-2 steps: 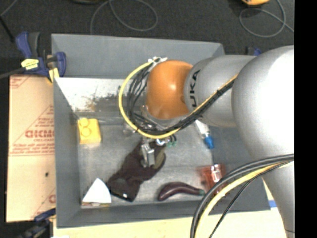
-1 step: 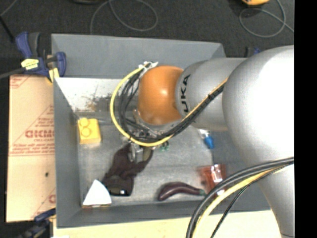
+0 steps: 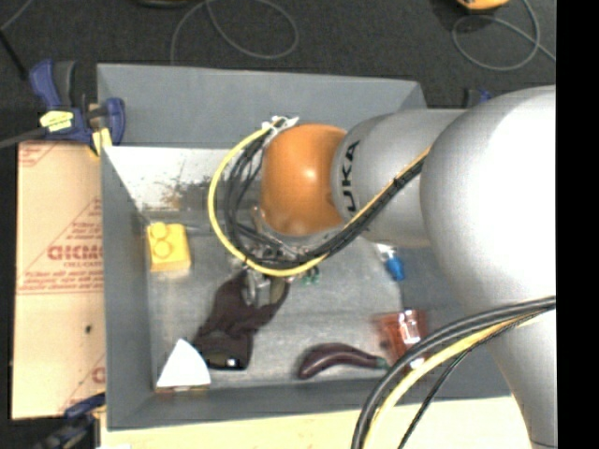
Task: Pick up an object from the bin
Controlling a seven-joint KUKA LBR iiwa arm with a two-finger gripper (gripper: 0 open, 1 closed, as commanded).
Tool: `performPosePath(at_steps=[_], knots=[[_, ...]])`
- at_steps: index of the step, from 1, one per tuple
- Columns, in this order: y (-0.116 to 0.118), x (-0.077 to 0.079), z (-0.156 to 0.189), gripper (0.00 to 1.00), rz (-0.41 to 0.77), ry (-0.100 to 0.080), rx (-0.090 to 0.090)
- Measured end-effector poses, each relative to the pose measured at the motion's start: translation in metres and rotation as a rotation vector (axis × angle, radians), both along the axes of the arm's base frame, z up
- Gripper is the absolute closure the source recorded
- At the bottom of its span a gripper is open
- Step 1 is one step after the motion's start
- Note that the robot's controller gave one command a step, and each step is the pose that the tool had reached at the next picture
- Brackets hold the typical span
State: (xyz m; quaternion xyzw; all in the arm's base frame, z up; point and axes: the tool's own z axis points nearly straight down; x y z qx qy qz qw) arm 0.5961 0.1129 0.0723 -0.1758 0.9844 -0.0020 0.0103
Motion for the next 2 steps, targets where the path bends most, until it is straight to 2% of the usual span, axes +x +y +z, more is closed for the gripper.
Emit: performPosePath(at_steps=[1, 2], knots=[[0.000, -0.001, 0.004, 1.00, 0.000, 0.003, -0.001], [-0.001, -0.002, 0.024, 1.00, -0.001, 0.005, -0.002]])
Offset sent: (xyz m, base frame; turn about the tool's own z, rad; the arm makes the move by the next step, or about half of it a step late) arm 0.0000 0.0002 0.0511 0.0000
